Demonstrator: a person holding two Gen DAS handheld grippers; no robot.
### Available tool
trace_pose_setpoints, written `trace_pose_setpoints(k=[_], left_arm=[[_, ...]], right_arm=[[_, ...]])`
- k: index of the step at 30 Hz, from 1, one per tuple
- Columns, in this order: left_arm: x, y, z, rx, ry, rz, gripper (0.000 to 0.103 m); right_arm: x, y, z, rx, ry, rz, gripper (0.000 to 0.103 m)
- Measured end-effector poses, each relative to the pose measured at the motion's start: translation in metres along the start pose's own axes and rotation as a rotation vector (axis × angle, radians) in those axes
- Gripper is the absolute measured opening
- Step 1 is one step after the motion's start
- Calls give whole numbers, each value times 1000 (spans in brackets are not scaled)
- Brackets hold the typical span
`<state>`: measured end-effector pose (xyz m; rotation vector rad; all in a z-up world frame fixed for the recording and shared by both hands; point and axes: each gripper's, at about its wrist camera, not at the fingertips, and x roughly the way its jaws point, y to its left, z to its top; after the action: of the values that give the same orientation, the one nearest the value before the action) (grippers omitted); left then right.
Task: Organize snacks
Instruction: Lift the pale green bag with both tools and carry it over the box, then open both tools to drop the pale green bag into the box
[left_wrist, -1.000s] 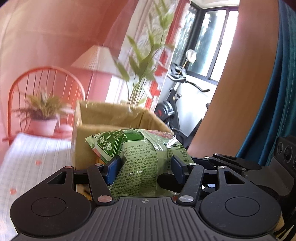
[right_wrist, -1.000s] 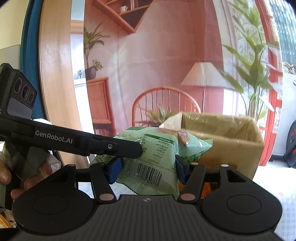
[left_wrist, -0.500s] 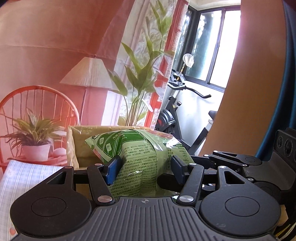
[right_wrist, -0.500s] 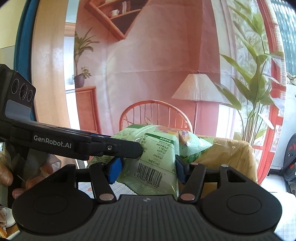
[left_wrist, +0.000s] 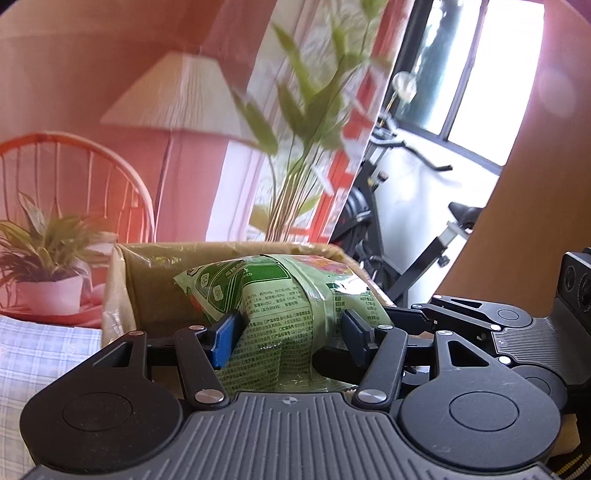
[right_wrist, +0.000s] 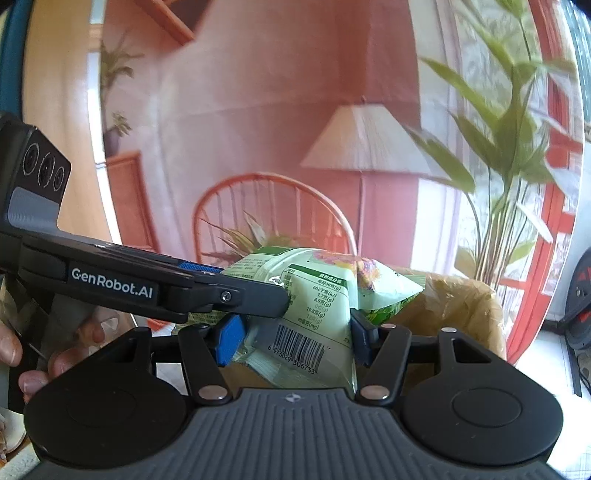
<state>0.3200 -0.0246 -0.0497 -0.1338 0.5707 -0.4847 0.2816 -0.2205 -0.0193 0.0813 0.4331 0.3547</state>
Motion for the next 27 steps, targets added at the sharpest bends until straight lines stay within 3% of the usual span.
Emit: trace_pose_setpoints(k=[9, 16, 20, 27], left_arm=[[57, 14, 7, -28, 98, 16, 62], [78, 9, 0, 26, 145, 62, 63], [66, 10, 3, 66, 141, 94, 63], [-2, 17, -2, 57, 51, 90, 64]], right_arm=[[45, -48, -4, 117, 109, -2, 61], [63, -57, -12, 136, 202, -64, 62], [59, -55, -15, 120, 218, -135, 62], [17, -37, -14, 127, 135, -130, 62]])
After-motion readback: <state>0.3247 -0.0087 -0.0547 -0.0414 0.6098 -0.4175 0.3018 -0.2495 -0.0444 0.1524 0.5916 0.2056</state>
